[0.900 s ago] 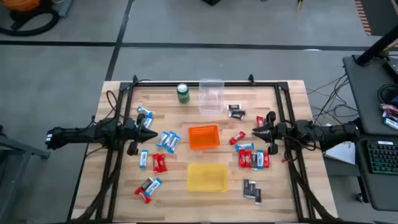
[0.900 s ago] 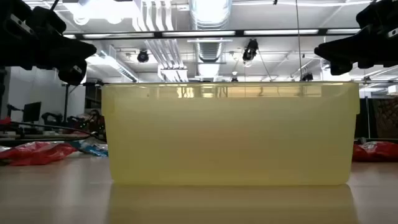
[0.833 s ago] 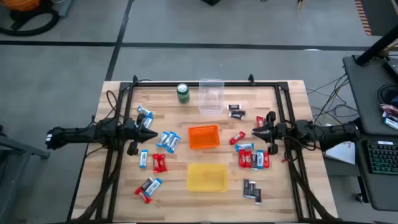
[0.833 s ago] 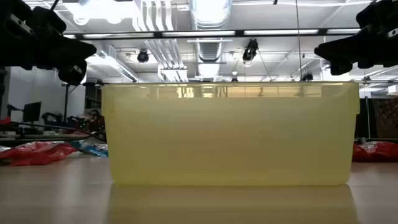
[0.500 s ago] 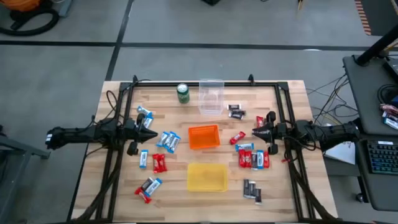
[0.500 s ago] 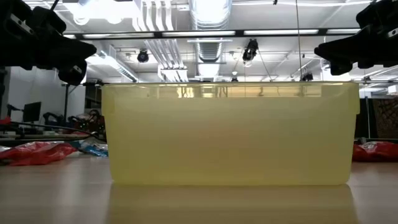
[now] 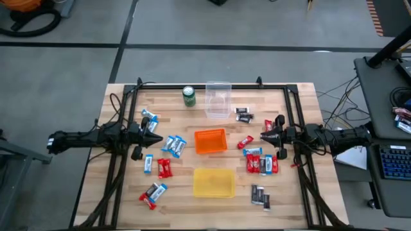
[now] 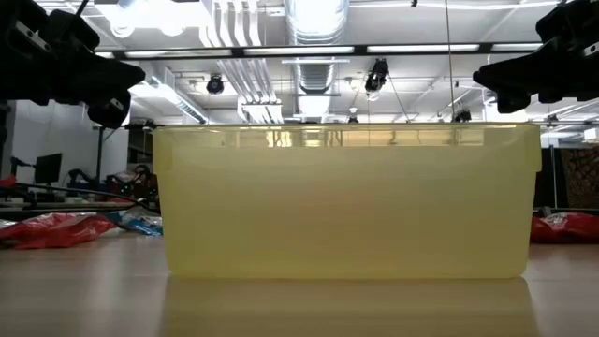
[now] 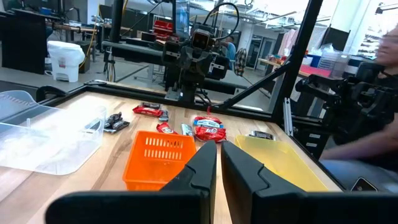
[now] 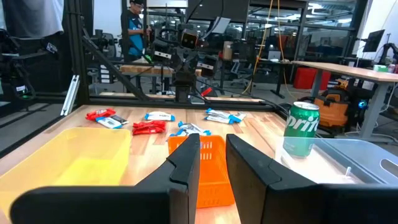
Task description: Sort candy
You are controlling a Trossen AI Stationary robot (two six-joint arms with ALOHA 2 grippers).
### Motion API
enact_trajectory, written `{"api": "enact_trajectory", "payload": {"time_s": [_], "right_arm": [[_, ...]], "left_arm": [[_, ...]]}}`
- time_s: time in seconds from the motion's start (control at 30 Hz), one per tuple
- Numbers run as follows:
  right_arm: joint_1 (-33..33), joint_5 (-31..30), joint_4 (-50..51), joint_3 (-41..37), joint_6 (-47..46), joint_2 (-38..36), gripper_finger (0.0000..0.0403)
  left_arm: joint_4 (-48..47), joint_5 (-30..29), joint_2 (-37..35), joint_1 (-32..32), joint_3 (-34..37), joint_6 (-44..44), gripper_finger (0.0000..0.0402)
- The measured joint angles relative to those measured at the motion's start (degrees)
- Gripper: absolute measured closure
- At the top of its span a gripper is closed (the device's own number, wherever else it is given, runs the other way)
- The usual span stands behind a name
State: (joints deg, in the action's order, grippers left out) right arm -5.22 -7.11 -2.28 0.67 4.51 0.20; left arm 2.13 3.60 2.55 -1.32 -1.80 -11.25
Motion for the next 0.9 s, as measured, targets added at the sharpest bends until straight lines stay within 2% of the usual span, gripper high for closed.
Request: {"api": "enact_trajectory", "payload": {"time_s": [0.73, 0.9], "right_arm": [[0.0, 0.0, 0.0, 0.01, 0.0, 0.01, 0.0335], [-0.02, 0.0, -0.2, 0.0, -1.69, 0.0, 0.0335]], "left_arm": [[0.02, -0.01, 0.0, 0.01, 0.01, 0.11, 0.0394], [9.11, -3.06, 0.15, -0.01, 0.04, -0.48, 0.0394]]}}
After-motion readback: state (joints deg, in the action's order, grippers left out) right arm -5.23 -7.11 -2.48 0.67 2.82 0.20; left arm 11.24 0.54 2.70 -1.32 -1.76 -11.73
